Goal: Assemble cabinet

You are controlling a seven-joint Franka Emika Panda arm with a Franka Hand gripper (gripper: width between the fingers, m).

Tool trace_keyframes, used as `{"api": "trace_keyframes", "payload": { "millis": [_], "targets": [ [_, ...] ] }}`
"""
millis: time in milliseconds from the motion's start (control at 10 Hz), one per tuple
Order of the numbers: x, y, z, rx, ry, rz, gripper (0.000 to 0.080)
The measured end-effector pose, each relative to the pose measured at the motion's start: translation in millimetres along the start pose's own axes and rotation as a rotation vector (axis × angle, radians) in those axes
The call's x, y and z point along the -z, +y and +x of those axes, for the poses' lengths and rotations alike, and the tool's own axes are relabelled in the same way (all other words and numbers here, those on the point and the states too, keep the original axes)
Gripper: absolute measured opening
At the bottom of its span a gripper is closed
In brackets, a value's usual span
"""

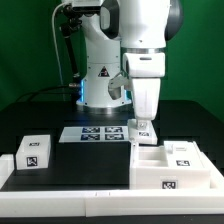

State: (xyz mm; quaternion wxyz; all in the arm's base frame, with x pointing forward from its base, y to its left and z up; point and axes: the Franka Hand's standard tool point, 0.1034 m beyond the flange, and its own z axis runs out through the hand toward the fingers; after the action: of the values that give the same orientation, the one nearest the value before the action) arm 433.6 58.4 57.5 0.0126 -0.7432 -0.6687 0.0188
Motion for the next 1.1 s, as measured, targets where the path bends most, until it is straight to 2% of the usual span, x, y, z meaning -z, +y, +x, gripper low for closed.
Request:
{"api": "trace_keyframes", "payload": {
  "millis": [100,300,600,700,1100],
  "targets": [
    [1.2,2.0,0.8,-0.023,-0.003,0.005,0.0070],
    [0.4,5.7,0.1,-0.098,-0.020,0.039,0.0070],
    [-0.4,6.3,0.0,-0.097,-0.020,0.039,0.0070],
    [-0.5,5.2,4.3,-0.089,-0.013,0.028,0.0070],
    [1.6,3.4,16.6,-0.059,-0.007,0.025,0.0070]
  ]
}}
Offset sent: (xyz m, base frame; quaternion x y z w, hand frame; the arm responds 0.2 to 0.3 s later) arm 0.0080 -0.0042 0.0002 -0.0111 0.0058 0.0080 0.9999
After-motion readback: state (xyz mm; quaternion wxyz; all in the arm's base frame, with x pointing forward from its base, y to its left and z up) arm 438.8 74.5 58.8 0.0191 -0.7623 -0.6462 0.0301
